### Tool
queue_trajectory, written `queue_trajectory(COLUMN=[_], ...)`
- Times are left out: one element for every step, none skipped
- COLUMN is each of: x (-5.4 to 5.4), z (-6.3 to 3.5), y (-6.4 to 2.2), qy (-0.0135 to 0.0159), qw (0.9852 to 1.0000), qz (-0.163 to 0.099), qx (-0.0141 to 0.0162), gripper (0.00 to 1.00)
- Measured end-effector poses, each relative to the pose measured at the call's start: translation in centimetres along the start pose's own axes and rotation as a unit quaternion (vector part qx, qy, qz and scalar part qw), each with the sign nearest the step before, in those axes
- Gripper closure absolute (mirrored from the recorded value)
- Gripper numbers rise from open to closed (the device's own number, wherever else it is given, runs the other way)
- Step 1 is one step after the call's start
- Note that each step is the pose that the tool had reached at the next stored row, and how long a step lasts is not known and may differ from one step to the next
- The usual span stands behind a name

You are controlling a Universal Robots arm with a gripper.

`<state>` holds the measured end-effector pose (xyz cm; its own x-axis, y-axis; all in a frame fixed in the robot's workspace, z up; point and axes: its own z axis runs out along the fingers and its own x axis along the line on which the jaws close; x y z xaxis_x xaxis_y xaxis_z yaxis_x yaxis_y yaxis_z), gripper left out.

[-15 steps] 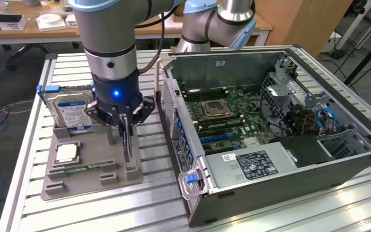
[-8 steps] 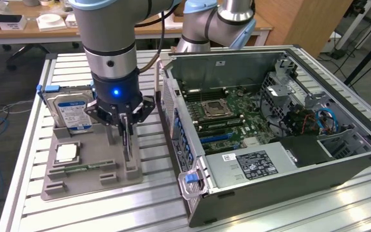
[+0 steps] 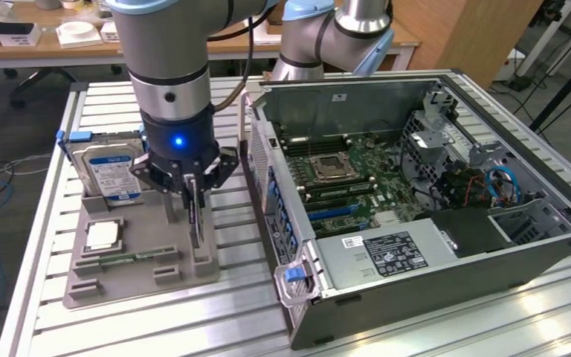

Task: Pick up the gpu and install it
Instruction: 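Pick up the gpu and move the gpu toward the slot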

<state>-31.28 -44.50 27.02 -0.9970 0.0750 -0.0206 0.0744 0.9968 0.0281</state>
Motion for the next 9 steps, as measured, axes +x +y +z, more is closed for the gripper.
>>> queue_trajectory(x=[0.0,0.0,0.0,0.0,0.0,0.0,0.0,-0.01,-0.01], z=[-0.01,-0.02,-0.04,-0.06,-0.08,-0.1,-0.11,-0.41,-0.62], y=[0.0,0.0,0.0,0.0,0.0,0.0,0.01,0.01,0.02], qy=[-0.0001,-0.0001,-0.0001,0.0,0.0,0.0,0.0,0.0,0.0], qw=[1.0,1.0,1.0,1.0,1.0,1.0,1.0,1.0,1.0], qz=[0.0,0.0,0.0,0.0,0.0,0.0,0.0,0.0,0.0], qx=[-0.0001,-0.0001,-0.0001,0.0,-0.0001,0.0,-0.0001,-0.0001,0.0], gripper=[0.73,0.73,0.73,0.73,0.73,0.73,0.73,0.73,0.73])
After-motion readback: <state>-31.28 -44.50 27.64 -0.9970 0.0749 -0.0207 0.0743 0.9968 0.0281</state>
